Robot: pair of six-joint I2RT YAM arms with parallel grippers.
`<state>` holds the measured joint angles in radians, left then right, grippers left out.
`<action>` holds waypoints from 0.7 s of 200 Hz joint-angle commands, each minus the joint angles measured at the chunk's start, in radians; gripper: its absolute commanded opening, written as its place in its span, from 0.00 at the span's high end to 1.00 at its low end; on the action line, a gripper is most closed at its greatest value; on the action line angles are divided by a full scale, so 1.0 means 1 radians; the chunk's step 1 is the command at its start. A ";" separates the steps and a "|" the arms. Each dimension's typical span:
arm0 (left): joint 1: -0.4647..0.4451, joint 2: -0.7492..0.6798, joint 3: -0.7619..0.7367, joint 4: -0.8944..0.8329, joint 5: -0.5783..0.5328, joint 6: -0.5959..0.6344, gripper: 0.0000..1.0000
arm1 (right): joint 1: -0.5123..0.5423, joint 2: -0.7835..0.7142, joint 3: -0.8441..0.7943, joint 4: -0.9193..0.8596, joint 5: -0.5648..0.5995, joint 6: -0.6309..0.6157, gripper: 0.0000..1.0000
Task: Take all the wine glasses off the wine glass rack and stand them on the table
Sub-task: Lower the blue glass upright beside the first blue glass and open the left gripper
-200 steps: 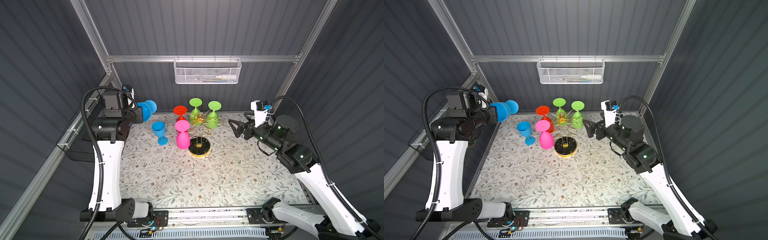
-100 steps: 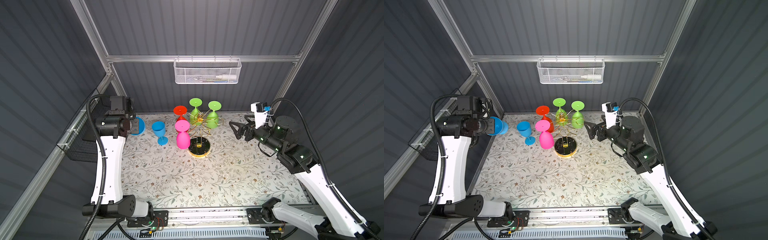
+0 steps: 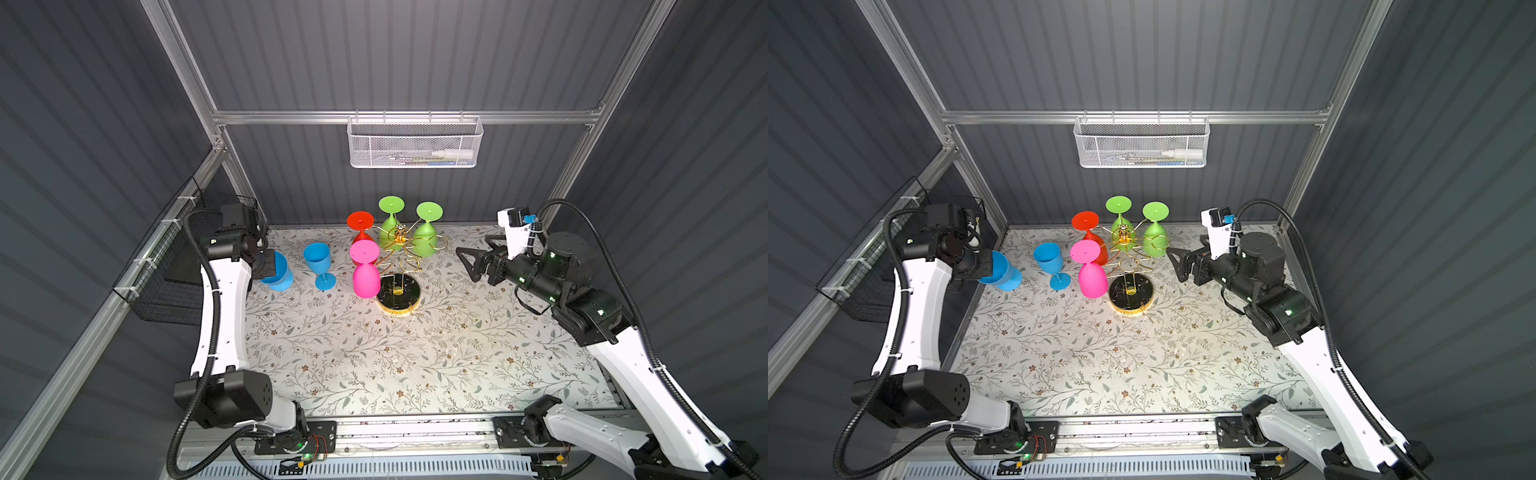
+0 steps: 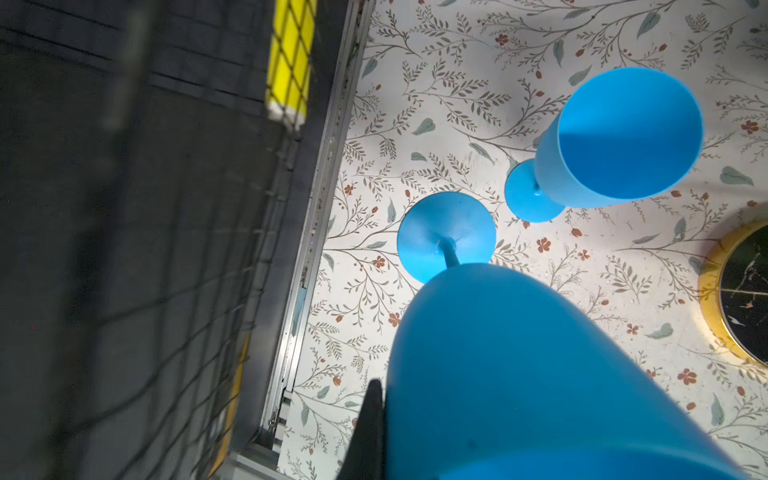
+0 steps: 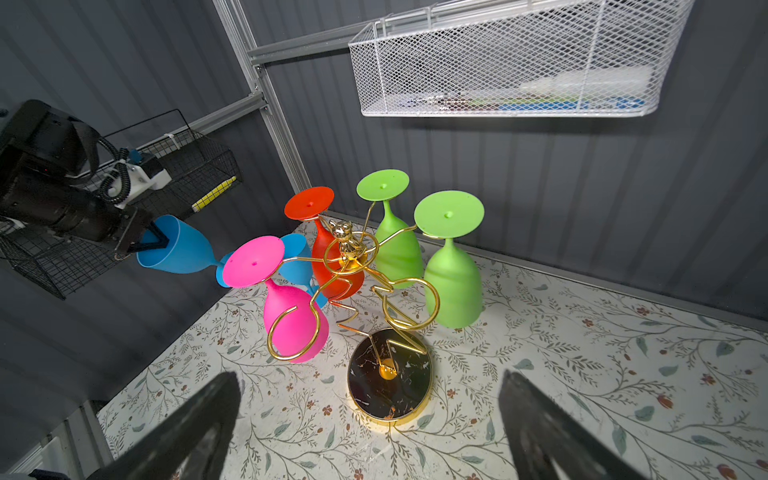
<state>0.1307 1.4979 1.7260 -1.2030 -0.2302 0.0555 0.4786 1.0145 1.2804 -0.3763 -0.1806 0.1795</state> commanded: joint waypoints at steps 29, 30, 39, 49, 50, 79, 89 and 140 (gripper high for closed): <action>0.016 0.066 -0.011 0.056 0.026 -0.014 1.00 | -0.008 -0.031 -0.041 -0.037 -0.015 0.029 0.01; 0.016 0.068 -0.009 0.056 0.029 -0.014 1.00 | -0.008 -0.031 -0.042 -0.038 -0.016 0.029 0.01; 0.017 0.086 -0.007 0.061 0.050 -0.017 1.00 | -0.009 -0.031 -0.041 -0.046 -0.012 0.028 0.01; 0.018 0.107 -0.005 0.064 0.065 -0.017 1.00 | -0.011 -0.032 -0.042 -0.059 -0.006 0.026 0.01; 0.018 0.110 -0.006 0.064 0.065 -0.018 1.00 | -0.011 -0.032 -0.042 -0.060 -0.006 0.026 0.01; 0.021 0.179 0.010 0.072 0.079 -0.016 1.00 | -0.017 -0.048 -0.055 -0.076 -0.019 0.033 0.01; 0.023 0.198 0.017 0.082 0.088 -0.017 1.00 | -0.021 -0.050 -0.059 -0.082 -0.019 0.034 0.01; 0.033 0.293 0.089 0.088 0.079 -0.017 1.00 | -0.034 -0.049 -0.077 -0.087 -0.039 0.043 0.01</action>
<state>0.1520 1.7638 1.7451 -1.1122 -0.1627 0.0471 0.4511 0.9722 1.2217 -0.4446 -0.1997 0.2096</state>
